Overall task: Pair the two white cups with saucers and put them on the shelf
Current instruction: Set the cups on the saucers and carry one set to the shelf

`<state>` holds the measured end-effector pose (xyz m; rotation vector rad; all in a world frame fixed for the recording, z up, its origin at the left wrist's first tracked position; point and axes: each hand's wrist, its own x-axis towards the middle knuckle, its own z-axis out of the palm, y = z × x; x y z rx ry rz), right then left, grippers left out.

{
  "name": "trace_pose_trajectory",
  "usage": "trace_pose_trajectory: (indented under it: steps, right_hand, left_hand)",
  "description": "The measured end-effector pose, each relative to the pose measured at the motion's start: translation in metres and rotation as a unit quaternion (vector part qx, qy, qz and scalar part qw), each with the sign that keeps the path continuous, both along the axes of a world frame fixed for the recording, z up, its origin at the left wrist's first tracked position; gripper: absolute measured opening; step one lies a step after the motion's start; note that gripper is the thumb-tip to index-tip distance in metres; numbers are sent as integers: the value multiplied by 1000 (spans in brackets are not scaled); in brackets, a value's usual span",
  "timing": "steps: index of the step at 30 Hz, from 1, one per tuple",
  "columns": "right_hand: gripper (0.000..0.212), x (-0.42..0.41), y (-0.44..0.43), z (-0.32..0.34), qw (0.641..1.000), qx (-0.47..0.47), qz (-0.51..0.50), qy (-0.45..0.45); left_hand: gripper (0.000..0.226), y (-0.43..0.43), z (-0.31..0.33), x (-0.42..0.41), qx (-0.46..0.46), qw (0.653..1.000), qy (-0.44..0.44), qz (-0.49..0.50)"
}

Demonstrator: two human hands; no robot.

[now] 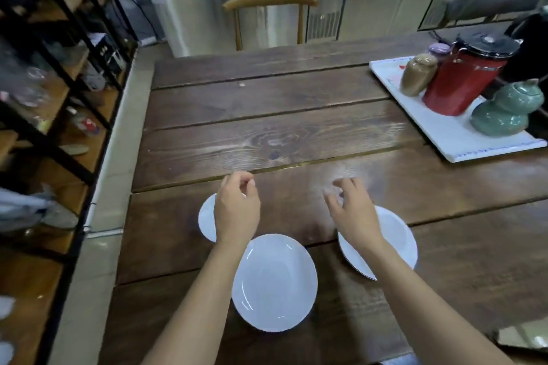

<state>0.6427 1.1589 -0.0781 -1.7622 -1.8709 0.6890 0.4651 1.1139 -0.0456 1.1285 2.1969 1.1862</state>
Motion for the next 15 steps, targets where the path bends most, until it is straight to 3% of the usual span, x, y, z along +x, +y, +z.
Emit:
trace_pose_trajectory:
  steps: [4, 8, 12, 15]
  right_hand:
    - [51, -63, -7, -13, 987, -117, 71, 89]
    - [79, -105, -19, -14, 922, -300, 103, 222]
    - [94, -126, -22, -20, 857, -409, 92, 301]
    - [84, -130, -21, -23, 837, -424, 84, 334]
  left_hand:
    - [48, -16, -22, -47, -64, 994, 18, 86]
    - [71, -27, -45, -76, -175, 975, -129, 43]
    - [52, -35, -58, -84, -168, 916, -364, 24]
    - [28, -36, -52, -84, -150, 894, -423, 13]
